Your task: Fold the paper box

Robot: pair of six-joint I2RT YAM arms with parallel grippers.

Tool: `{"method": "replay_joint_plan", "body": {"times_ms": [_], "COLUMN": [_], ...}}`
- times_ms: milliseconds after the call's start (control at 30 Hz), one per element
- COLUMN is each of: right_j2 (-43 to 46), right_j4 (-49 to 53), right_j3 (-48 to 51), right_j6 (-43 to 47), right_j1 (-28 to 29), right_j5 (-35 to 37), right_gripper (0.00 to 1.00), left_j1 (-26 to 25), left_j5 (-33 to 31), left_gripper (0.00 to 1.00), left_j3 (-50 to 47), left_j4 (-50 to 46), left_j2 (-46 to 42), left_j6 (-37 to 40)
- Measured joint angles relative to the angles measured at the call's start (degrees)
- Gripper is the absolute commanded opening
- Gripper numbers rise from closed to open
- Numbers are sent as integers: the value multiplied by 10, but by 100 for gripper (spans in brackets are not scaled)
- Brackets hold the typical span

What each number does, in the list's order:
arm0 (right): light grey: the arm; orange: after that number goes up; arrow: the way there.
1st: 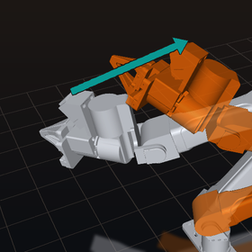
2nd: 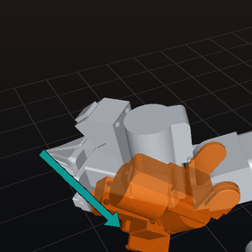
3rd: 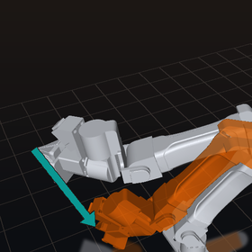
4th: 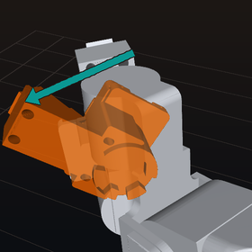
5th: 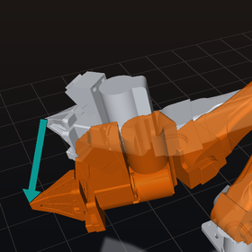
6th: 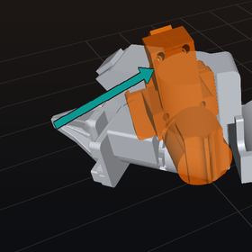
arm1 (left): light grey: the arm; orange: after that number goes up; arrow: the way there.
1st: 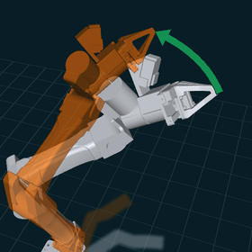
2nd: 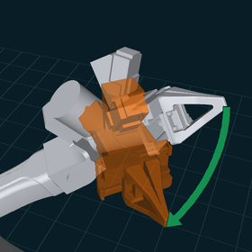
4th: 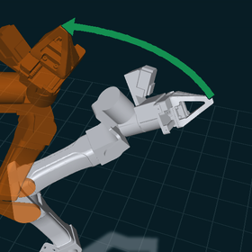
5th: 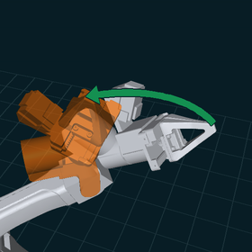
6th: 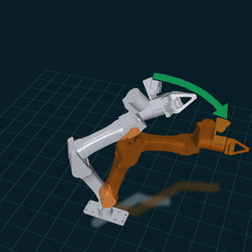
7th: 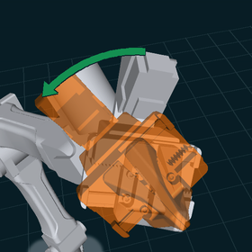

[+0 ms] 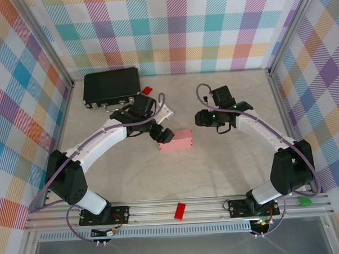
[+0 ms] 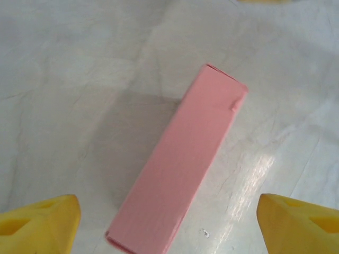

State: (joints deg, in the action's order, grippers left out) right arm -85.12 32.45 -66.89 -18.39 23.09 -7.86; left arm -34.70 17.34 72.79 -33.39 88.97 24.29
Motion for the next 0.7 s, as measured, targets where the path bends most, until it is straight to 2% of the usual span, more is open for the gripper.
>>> {"method": "replay_joint_plan", "body": {"times_ms": [167, 333, 533, 700], "right_j2": [16, 21, 27, 32], "right_j4": [4, 8, 10, 11], "right_j3": [30, 45, 50, 53], "right_j6": [3, 5, 9, 9], "right_j1": [-14, -18, -21, -25], "right_j5": [4, 4, 4, 4], "right_gripper": [48, 48, 48, 48], "left_j1": [-18, -24, -40, -52], "left_j5": [-9, -30, -55, -82], "left_gripper": [89, 89, 81, 70], "left_j3": [6, 18, 57, 58], "left_j4": [-15, -19, -35, -40], "left_j2": [50, 88, 137, 156], "left_j6": [105, 163, 205, 218]}}
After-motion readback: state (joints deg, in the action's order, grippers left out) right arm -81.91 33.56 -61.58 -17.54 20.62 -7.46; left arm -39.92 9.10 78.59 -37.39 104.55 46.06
